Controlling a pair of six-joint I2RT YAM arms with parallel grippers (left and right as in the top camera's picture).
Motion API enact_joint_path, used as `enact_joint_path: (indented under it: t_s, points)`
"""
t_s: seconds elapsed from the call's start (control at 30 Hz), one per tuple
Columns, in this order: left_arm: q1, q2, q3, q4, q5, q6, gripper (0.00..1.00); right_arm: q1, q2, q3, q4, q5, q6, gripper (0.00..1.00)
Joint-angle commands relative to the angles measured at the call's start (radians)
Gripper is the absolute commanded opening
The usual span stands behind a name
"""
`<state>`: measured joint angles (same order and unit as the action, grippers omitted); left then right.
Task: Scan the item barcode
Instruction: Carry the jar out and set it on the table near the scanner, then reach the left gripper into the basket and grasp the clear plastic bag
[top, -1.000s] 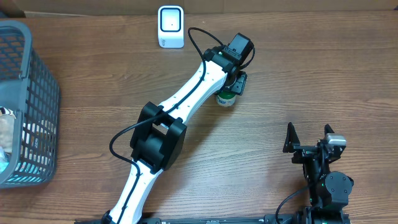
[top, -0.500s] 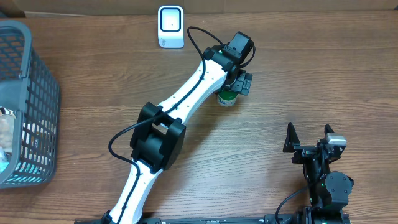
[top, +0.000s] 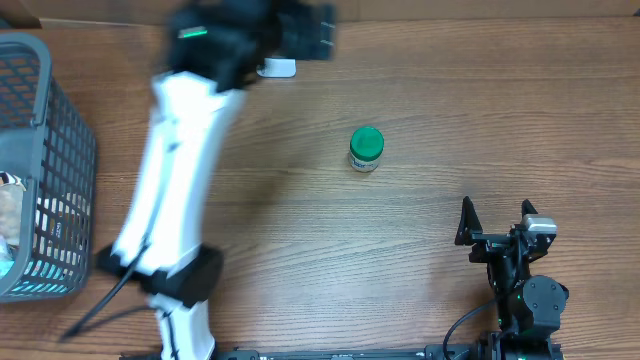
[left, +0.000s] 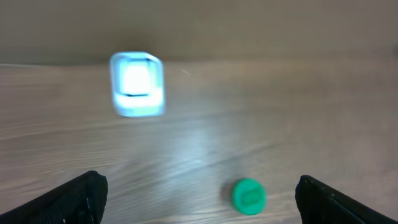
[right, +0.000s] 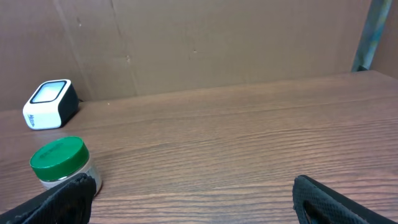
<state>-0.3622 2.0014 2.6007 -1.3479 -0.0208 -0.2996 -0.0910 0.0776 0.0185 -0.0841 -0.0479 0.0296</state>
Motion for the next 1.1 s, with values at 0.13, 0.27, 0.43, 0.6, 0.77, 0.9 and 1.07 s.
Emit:
enact_joint_path:
  t_s: [0.13, 0.27, 0.43, 0.6, 0.77, 0.9, 1.07]
  points:
    - [0.316, -0.198, 0.017, -0.132, -0.013, 0.034, 1.0, -0.004, -0.005, -0.01, 0.003, 0.003, 0.0, 1.0]
    - [0.531, -0.264, 0.017, -0.172, -0.012, 0.034, 0.99, -0.004, -0.005, -0.01, 0.003, 0.003, 0.0, 1.0]
    - [0.778, -0.281, 0.017, -0.197, -0.012, 0.029, 1.0, -0.004, -0.005, -0.01, 0.003, 0.003, 0.0, 1.0]
    - [0.99, -0.252, 0.005, -0.224, 0.009, -0.023, 1.0, -0.004, -0.005, -0.01, 0.003, 0.003, 0.0, 1.0]
    - [1.104, -0.186, -0.031, -0.266, 0.025, -0.022, 0.99, -0.004, -0.005, -0.01, 0.003, 0.003, 0.0, 1.0]
    - [1.138, -0.123, -0.106, -0.286, 0.01, -0.022, 0.96, -0.004, -0.005, -0.01, 0.003, 0.003, 0.0, 1.0]
    - [1.16, -0.079, -0.254, -0.215, 0.01, -0.028, 0.92, -0.004, -0.005, -0.01, 0.003, 0.003, 0.0, 1.0]
